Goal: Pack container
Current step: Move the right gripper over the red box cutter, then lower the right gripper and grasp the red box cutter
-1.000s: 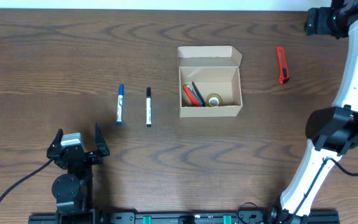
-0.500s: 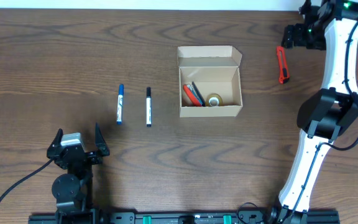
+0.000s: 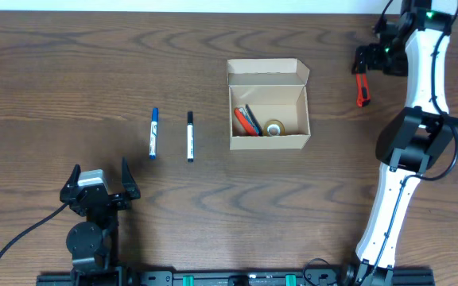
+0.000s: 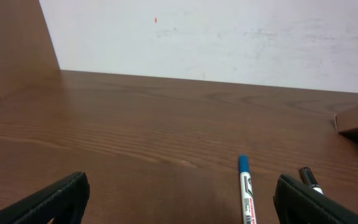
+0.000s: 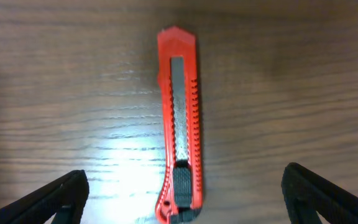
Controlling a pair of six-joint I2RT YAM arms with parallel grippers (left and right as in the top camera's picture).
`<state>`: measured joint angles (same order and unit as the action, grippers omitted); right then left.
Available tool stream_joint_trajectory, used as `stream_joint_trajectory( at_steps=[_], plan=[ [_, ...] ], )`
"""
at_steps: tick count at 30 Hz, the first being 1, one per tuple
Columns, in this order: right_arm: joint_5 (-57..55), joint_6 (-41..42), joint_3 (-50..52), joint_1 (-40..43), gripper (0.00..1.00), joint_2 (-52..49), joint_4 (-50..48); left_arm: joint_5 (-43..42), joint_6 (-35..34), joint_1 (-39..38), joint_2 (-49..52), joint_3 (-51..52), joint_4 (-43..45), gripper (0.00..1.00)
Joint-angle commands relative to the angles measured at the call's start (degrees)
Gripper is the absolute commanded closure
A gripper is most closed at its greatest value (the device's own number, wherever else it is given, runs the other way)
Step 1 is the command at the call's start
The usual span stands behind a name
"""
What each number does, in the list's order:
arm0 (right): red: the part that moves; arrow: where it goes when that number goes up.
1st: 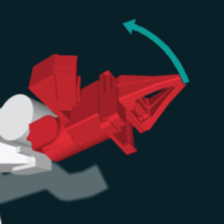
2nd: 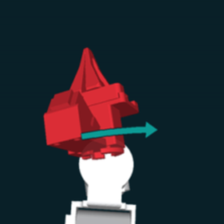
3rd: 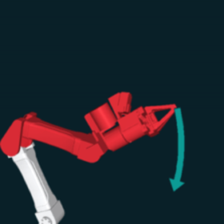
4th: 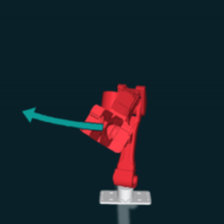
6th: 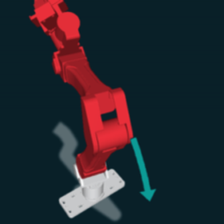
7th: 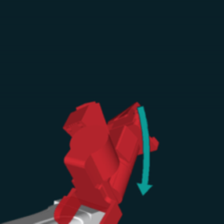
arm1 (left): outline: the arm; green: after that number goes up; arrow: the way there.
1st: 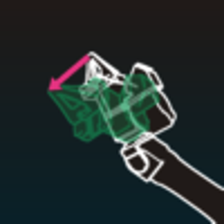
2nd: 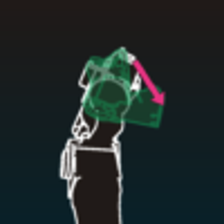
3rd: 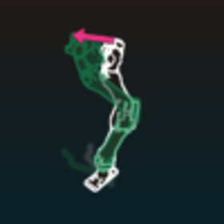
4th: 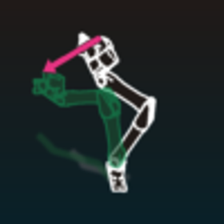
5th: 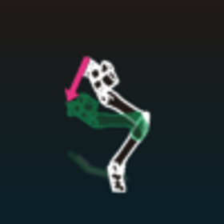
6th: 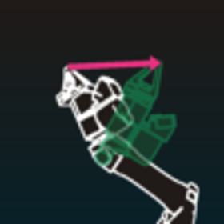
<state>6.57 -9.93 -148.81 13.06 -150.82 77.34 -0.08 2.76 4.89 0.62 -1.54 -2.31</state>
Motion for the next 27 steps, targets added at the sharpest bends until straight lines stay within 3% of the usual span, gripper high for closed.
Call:
stream_joint_trajectory(
  at_steps=[1,27],
  plan=[
    [-2.5,0.5,-0.3,-0.4,0.07,-1.0,0.0,0.3,-0.6,0.3,-0.4,1.3,-2.1,0.05],
    [-4.2,-1.1,9.0,-0.5,0.06,-1.2,-3.4,0.3,-0.6,0.3,-0.4,1.3,-2.1,0.05]
  ],
)
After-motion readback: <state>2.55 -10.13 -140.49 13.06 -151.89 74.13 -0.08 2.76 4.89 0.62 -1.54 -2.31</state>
